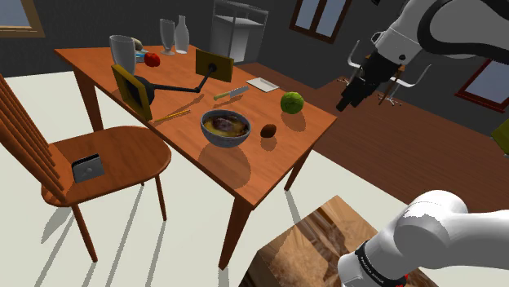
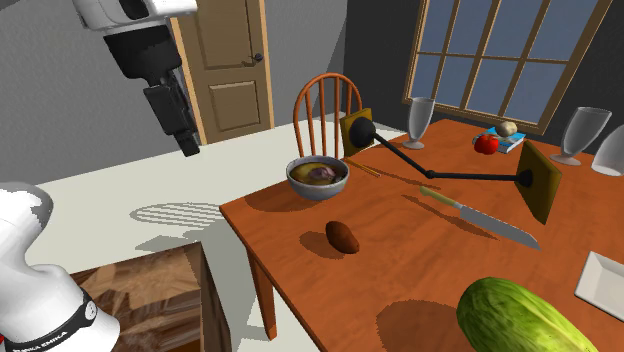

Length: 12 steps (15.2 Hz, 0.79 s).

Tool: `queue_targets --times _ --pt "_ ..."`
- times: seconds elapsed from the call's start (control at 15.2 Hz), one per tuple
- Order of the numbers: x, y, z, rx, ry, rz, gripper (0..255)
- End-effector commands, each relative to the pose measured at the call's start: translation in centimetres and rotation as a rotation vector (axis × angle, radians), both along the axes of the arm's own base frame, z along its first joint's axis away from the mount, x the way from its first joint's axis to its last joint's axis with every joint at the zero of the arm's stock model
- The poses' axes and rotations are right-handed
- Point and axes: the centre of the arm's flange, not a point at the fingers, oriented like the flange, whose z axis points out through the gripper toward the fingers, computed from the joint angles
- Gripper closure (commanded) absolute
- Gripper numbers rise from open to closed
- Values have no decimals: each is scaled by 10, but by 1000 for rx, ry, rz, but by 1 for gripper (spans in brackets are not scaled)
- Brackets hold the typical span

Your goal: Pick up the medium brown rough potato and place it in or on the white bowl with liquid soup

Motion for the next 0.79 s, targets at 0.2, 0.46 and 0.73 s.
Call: queue_targets --times 0.2,0.46,0.73 --pt "35 12 -22 -2 24 -85 0" --pt "82 22 -52 -4 56 -198 0" --pt "129 28 -84 -7 88 -311 0"
